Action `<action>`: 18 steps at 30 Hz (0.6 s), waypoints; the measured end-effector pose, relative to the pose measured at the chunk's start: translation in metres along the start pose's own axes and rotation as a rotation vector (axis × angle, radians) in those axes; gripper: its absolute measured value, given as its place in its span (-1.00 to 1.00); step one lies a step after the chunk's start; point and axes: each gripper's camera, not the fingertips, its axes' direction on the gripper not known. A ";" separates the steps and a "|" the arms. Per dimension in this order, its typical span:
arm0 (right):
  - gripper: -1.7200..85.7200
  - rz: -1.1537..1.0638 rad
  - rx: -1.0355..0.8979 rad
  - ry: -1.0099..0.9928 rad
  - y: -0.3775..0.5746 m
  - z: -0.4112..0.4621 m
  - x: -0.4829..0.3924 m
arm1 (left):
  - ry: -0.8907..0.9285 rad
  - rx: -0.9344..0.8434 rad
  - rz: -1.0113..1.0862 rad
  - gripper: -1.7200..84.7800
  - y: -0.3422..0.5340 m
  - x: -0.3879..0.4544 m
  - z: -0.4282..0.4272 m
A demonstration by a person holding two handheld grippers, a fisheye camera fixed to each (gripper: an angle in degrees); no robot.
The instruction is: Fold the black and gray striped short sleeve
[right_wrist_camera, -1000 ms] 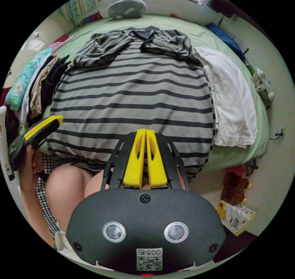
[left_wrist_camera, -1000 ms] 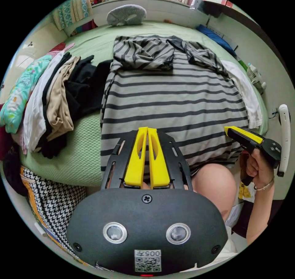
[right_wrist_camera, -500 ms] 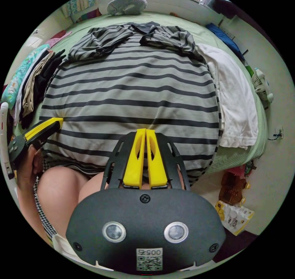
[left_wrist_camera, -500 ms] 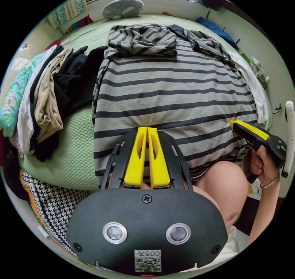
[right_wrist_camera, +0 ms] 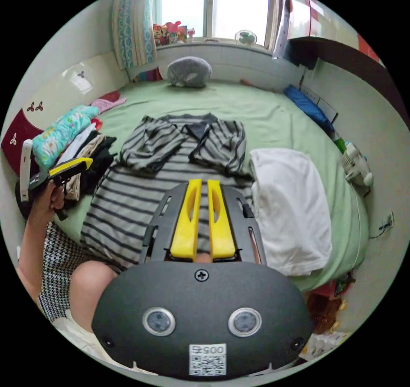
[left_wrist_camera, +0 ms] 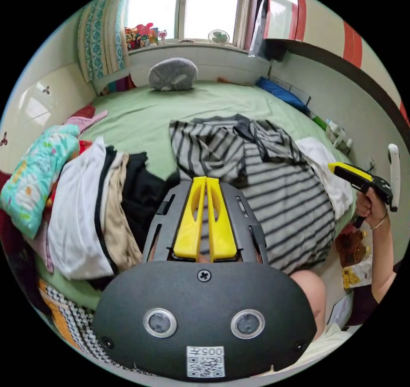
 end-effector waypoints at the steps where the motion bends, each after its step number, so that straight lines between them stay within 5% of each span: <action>1: -0.93 -0.003 0.011 -0.005 -0.026 0.007 0.012 | -0.013 -0.028 -0.024 -0.95 -0.025 -0.016 0.014; 11: -0.79 0.071 -0.210 0.010 -0.178 0.169 0.102 | 0.080 -0.096 -0.073 -0.60 -0.147 -0.111 0.114; 18: -0.79 0.197 -0.260 0.006 -0.203 0.233 0.136 | 0.061 -0.177 -0.092 -0.58 -0.185 -0.127 0.162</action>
